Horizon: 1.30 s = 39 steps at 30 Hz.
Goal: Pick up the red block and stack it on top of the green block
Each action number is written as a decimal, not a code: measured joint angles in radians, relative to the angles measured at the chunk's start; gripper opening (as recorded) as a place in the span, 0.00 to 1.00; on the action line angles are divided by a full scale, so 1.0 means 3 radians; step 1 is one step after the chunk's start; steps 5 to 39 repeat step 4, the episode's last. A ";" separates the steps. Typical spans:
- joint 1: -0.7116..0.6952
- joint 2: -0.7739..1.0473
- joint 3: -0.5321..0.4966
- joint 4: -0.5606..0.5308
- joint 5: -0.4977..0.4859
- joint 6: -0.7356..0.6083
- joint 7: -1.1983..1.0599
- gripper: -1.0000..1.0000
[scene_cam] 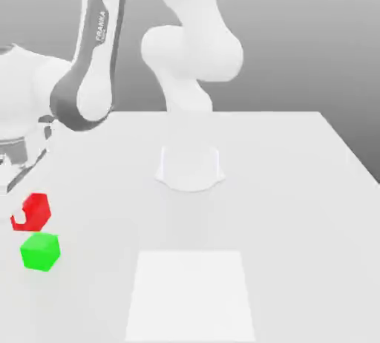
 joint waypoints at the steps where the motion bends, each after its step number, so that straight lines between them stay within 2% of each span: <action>1: -0.0009 0.0076 0.0017 0.0003 0.0033 0.0072 -0.0023 1.00; 39: -0.0009 0.0076 0.0017 0.0003 0.0033 0.0072 -0.0023 1.00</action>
